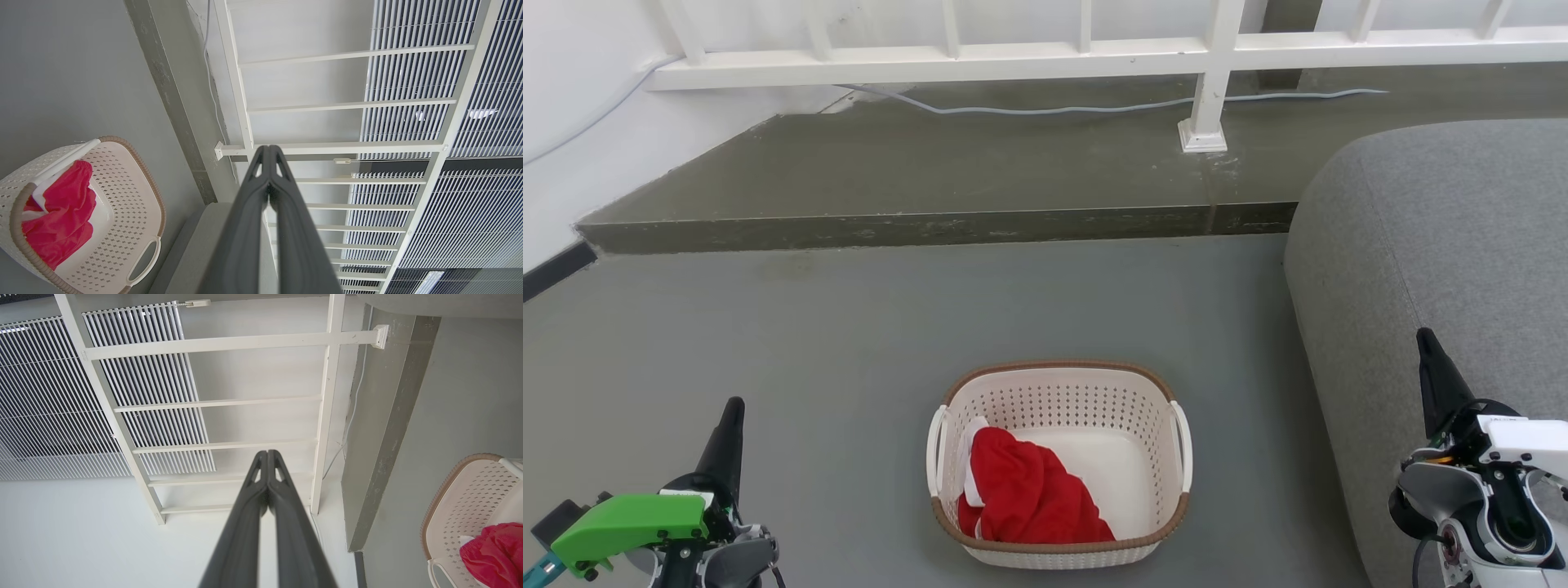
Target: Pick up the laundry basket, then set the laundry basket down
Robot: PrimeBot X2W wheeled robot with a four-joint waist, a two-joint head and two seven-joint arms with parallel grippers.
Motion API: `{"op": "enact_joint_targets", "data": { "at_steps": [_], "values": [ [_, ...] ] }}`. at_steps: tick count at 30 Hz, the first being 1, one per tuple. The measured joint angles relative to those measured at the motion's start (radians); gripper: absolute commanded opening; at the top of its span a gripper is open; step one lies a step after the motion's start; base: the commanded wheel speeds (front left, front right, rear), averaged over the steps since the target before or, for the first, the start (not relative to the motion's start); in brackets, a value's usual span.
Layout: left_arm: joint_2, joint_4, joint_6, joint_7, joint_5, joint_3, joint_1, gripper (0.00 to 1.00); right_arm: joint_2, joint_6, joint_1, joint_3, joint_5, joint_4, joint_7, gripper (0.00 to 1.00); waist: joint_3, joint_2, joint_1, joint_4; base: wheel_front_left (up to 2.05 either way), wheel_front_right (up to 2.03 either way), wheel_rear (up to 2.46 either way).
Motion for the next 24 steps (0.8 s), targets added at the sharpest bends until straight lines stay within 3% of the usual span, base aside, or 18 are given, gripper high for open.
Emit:
{"op": "enact_joint_targets", "data": {
  "at_steps": [24],
  "values": [
    [0.000, 0.000, 0.000, 0.000, 0.000, 0.001, 0.000, 0.00, 0.003, 0.000, 0.000, -0.003, -0.002, -0.002, 0.002, 0.00, 0.000, 0.0000, 0.0000, 0.000, 0.00, 0.00, 0.00]
  ]
}}
